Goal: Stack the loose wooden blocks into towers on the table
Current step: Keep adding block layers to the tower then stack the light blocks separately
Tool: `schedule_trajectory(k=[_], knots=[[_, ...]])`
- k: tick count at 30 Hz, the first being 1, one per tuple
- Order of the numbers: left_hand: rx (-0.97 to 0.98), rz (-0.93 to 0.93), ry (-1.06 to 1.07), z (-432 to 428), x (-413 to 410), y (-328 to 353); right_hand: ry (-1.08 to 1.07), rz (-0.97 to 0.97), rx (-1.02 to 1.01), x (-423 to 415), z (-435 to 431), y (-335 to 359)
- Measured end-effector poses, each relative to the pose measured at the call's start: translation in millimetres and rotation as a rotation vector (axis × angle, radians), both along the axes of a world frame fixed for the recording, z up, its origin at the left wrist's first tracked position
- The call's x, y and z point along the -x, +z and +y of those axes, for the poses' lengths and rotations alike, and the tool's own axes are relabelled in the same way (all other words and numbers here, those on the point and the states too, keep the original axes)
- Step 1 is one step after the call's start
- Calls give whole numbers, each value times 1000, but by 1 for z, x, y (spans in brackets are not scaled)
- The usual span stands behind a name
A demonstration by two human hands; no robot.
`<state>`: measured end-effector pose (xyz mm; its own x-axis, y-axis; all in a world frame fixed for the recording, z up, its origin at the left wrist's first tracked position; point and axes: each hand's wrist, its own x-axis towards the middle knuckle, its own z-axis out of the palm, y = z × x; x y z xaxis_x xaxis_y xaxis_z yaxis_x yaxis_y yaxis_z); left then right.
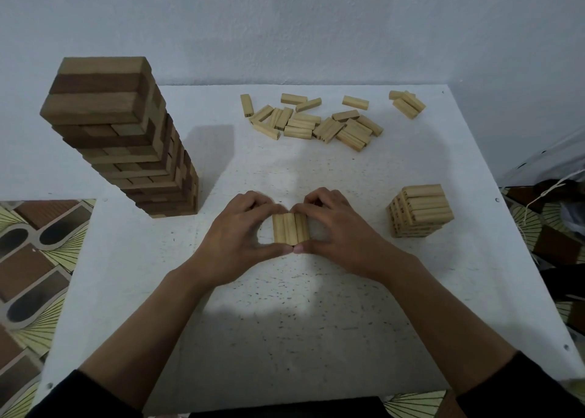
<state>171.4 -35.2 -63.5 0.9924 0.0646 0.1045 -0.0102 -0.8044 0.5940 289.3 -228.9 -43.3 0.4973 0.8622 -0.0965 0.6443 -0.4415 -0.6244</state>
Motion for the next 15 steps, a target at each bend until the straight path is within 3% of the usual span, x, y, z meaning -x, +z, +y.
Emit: schedule_trajectory(k=[11,15], knots=[[156,19,6,-5,2,24,14,-83,-22,6,-4,15],[128,-68,-33,-6,-3,55,-5,-237,-66,4,-11,43]])
